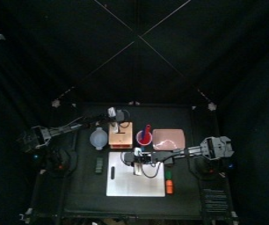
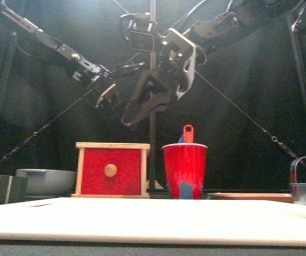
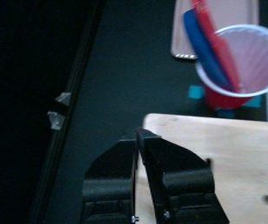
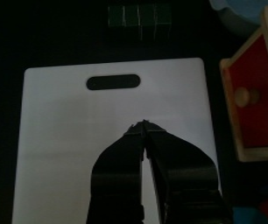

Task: Close drawer

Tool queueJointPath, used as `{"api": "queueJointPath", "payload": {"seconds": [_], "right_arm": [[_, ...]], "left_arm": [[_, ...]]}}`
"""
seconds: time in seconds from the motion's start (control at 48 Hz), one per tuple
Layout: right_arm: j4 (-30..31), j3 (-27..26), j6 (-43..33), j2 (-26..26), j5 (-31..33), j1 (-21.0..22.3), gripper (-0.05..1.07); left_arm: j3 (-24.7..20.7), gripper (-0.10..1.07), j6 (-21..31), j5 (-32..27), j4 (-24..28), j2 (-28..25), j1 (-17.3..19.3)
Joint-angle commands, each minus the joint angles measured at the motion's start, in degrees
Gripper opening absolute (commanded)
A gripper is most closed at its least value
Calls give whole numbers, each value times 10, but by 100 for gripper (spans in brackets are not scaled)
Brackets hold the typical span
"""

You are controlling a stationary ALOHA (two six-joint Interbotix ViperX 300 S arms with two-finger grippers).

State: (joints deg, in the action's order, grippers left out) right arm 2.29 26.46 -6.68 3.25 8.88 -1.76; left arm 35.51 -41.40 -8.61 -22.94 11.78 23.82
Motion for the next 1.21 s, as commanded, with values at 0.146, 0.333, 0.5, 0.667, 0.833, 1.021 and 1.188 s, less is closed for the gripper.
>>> {"api": "queueJointPath", "payload": {"seconds": [0.146,0.333,0.5,0.667,0.833,1.021,1.188], "right_arm": [[-11,54,1,-82,-62,4,18],[-18,113,1,-143,-115,10,18],[-21,170,2,-200,-175,36,18],[-21,200,2,-221,-208,54,18],[-21,208,2,-219,-213,59,18],[-21,209,2,-213,-213,65,18],[-20,211,3,-200,-213,74,18]], "left_arm": [[104,49,-1,105,-98,113,-106],[168,49,-1,145,-167,162,-178],[200,49,-1,168,-204,184,-215],[208,49,0,169,-208,189,-232],[209,49,-1,170,-208,189,-231],[207,49,-1,170,-207,189,-231],[206,49,-1,169,-207,191,-230]]}}
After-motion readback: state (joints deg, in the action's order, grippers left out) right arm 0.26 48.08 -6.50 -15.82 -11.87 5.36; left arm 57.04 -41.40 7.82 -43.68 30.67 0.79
